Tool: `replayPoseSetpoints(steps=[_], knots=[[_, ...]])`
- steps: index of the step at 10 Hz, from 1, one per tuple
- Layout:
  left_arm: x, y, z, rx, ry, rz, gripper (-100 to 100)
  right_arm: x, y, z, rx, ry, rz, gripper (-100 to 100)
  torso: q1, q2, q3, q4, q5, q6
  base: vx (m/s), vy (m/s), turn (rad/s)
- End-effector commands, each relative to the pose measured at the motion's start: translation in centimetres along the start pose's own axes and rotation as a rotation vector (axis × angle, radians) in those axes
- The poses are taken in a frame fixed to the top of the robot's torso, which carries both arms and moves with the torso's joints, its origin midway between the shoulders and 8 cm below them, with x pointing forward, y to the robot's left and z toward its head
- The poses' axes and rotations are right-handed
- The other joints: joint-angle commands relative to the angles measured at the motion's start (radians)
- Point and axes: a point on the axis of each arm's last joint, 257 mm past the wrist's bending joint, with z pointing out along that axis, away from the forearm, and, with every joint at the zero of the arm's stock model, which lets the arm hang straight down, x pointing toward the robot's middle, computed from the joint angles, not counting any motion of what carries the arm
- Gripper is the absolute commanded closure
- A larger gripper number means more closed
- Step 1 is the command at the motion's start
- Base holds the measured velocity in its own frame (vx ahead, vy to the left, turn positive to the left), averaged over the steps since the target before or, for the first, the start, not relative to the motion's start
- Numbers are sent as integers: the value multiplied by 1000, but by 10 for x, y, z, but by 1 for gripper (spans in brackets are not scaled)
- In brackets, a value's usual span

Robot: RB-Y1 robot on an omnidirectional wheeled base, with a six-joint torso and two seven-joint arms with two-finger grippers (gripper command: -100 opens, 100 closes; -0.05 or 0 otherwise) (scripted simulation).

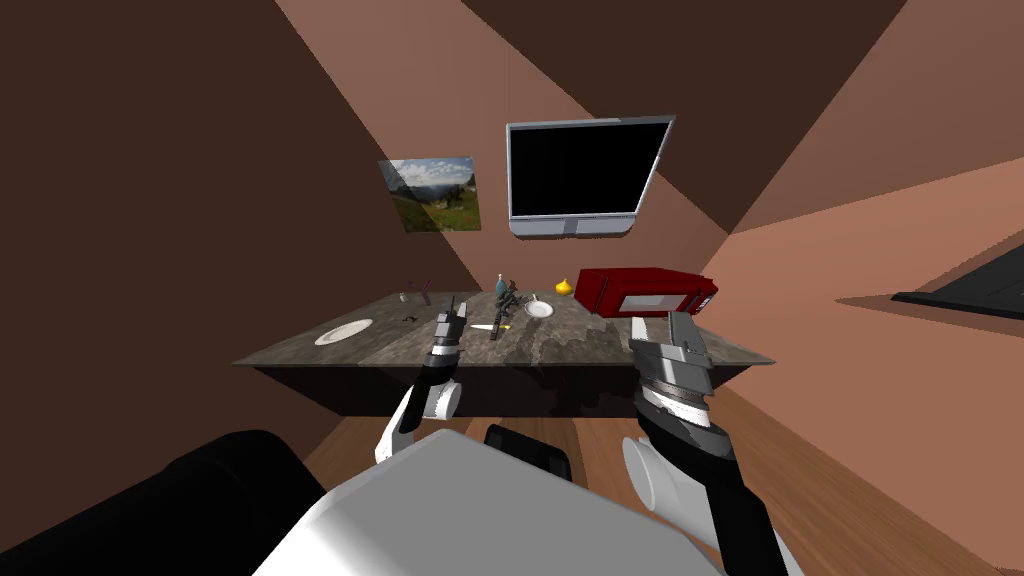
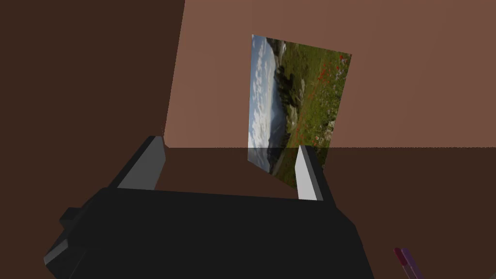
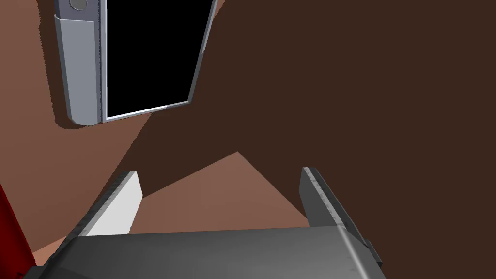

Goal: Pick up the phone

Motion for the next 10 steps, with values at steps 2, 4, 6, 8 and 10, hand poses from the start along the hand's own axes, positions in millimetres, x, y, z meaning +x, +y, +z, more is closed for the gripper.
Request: replayPoseSetpoints(steps=[2,4,6,8,10], knots=[[-5,12,-7,-37,43,45,-100,0,0,0,0,0,0,0,-1,0,0,0,0,0,-2,-27,-47],[-15,27,-17,-90,75,96,-100,0,0,0,0,0,0,0,-2,0,0,0,-1,0,-4,-53,-77],[-33,47,-31,-159,100,154,-100,0,0,0,0,0,0,0,-4,1,0,0,-1,0,-5,-67,-100],[-57,66,-45,-237,122,220,-100,0,0,0,0,0,0,0,-3,0,0,0,-1,0,5,-64,-131],[-70,76,-52,-277,144,260,-100,0,0,0,0,0,0,0,-3,0,0,0,-1,0,0,-33,-56]])
